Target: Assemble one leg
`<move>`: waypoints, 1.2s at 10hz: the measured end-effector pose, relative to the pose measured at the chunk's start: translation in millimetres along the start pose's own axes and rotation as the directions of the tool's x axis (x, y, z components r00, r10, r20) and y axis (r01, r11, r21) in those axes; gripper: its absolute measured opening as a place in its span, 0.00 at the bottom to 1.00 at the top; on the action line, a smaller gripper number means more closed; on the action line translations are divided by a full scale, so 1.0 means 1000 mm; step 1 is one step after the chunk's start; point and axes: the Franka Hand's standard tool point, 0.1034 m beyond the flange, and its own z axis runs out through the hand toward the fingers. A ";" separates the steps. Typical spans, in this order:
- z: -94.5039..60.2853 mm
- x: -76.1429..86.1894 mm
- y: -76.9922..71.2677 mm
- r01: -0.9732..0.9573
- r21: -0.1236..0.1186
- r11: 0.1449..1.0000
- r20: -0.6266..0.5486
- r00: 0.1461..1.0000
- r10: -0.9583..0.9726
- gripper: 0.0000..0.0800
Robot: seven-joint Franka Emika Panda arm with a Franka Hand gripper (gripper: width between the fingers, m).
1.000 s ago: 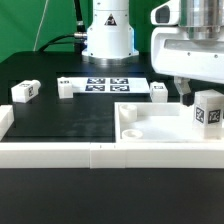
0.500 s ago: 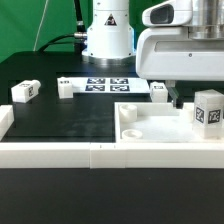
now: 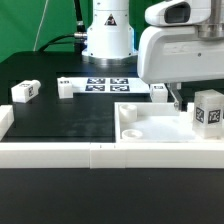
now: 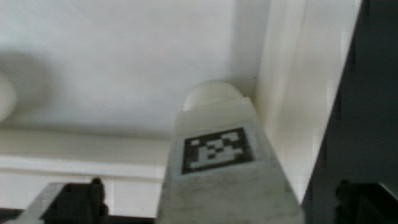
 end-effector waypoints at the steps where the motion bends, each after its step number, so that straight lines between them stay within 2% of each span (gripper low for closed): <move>1: 0.000 0.000 0.000 -0.002 0.000 1.000 0.000 1.000 0.002 0.65; 2: 0.000 0.000 0.000 -0.002 0.000 1.000 0.000 1.000 0.002 0.65; 3: 0.000 0.000 0.000 -0.002 0.000 1.000 0.000 1.000 0.002 0.48; 4: 0.000 0.000 0.000 -0.002 0.000 1.000 0.000 1.000 0.002 0.36; 7: 0.000 0.000 0.000 -0.063 0.000 0.998 0.000 0.998 0.063 0.36; 8: 0.001 0.001 -0.001 -0.212 0.008 0.977 -0.016 0.977 0.212 0.36; 10: 0.002 0.000 0.000 -0.500 0.022 0.866 -0.031 0.865 0.501 0.36; 12: 0.002 0.000 0.001 -0.664 0.034 0.747 -0.022 0.747 0.665 0.36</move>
Offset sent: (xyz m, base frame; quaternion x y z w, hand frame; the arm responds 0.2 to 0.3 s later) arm 0.0000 0.0000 0.0000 0.0000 0.0000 0.0000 1.0000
